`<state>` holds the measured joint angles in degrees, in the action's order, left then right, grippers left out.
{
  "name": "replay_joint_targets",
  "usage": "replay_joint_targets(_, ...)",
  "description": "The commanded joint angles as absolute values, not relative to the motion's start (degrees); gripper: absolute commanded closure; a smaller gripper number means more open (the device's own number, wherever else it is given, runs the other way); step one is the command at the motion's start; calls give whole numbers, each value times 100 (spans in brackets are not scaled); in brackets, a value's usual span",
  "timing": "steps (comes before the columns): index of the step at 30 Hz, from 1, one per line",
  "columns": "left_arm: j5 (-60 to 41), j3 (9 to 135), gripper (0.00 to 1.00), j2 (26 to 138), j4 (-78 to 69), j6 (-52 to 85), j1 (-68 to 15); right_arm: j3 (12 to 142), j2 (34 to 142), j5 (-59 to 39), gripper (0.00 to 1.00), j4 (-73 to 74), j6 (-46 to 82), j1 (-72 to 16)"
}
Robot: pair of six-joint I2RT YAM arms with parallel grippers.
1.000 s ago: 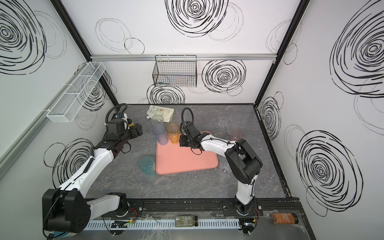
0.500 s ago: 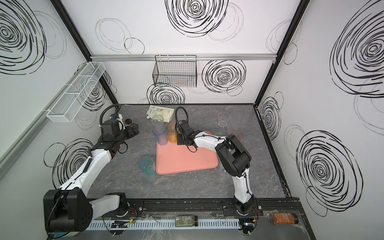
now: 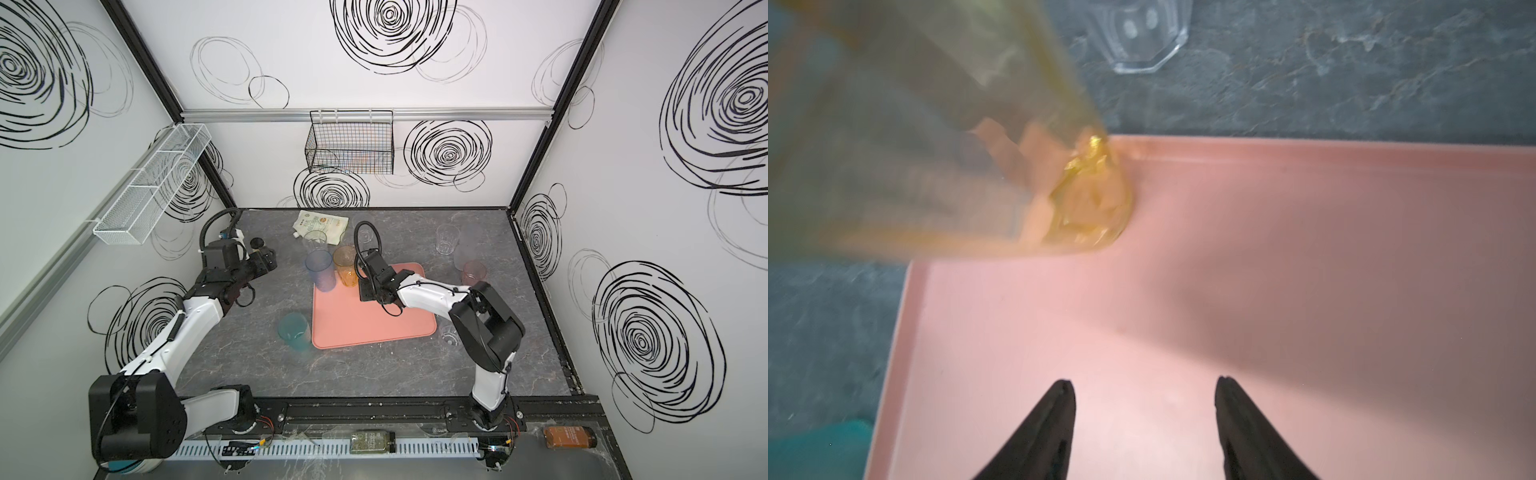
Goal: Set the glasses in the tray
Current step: 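Move the right gripper off the tray to the teal cup and grasp it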
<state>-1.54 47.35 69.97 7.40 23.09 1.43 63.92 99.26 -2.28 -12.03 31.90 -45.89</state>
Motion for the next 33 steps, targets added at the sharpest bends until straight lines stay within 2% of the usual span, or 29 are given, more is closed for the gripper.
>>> replay_joint_targets(1, 459, 4752, 12, 6720, 1116, 2219, -499, 6141, 9422, -244, 42, -1601, 3422, -5000)
replay_joint_targets(4, 374, 4067, 11, 6086, 885, 2500, -592, 6288, 9195, -305, 42, -1816, 3479, -5450)
replay_joint_targets(7, 424, 3699, 11, 5720, 787, 2581, -335, 6705, 9298, -506, 41, -1975, 3593, -5791)
replay_joint_targets(16, 1221, 3617, 9, 5336, 1063, 2593, 44, 8550, 10672, -601, 40, -2442, 3453, -6497)
replay_joint_targets(22, 1291, 3612, 9, 5285, 1054, 2584, 53, 9463, 11515, -112, 44, -3022, 3186, -6622)
replay_joint_targets(24, 1318, 3612, 9, 5258, 1028, 2597, 53, 9625, 11696, -79, 48, -3064, 3135, -6623)
replay_joint_targets(29, 1338, 3636, 9, 5255, 1015, 2644, 27, 9922, 12012, 67, 70, -3235, 3089, -6659)
replay_joint_targets(33, 1421, 3690, 9, 5242, 1061, 2654, -80, 9916, 11886, 296, 83, -3328, 3062, -6710)
